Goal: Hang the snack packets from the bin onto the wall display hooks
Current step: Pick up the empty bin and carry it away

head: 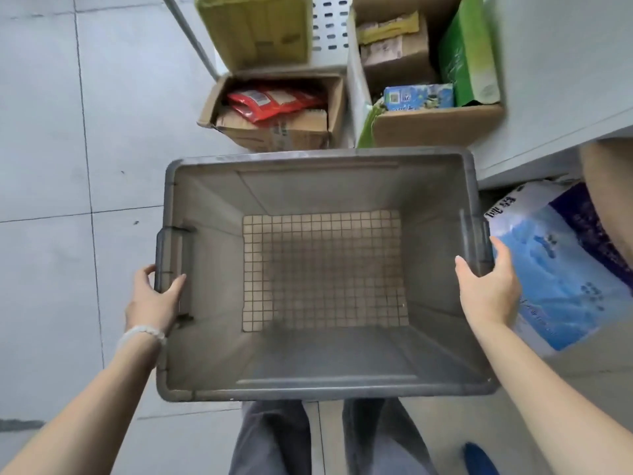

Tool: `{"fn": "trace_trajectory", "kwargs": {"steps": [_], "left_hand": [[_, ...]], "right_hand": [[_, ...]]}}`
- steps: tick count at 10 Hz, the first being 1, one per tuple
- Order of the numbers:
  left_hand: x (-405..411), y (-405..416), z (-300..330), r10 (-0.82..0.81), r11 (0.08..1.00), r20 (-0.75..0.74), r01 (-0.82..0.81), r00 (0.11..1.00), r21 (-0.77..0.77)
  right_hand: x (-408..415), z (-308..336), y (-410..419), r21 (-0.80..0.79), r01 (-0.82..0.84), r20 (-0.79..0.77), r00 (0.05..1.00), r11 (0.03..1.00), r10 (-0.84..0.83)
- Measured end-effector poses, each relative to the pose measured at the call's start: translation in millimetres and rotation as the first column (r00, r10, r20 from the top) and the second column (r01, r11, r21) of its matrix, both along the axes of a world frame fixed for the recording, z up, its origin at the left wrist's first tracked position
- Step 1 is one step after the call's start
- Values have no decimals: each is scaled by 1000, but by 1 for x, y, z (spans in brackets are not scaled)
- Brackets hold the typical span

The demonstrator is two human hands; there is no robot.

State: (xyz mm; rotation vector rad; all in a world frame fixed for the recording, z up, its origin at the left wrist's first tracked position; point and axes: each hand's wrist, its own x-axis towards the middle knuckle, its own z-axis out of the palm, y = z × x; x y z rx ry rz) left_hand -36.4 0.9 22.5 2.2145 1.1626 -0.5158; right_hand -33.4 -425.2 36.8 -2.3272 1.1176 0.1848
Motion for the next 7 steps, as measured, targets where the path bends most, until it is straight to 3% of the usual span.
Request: {"fn": "trace_trajectory", "kwargs": {"steps": [2, 4, 6, 7], "left_hand": [[4, -9, -53, 20, 997, -1, -20, 1000, 71], [24, -12, -70, 30, 994, 29, -32, 999, 101], [40, -23, -65, -16, 997, -8, 16, 1000, 70], [46, -37, -51, -92, 983, -73, 102, 993, 150]], "right_hand": [[13, -64, -6, 16, -16, 34, 999, 1000, 16], [33, -85, -5, -41, -33, 79, 996, 999, 37], [49, -81, -10, -173, -133, -36, 991, 976, 129], [51, -69, -5, -269, -274, -97, 961, 923, 258]]}}
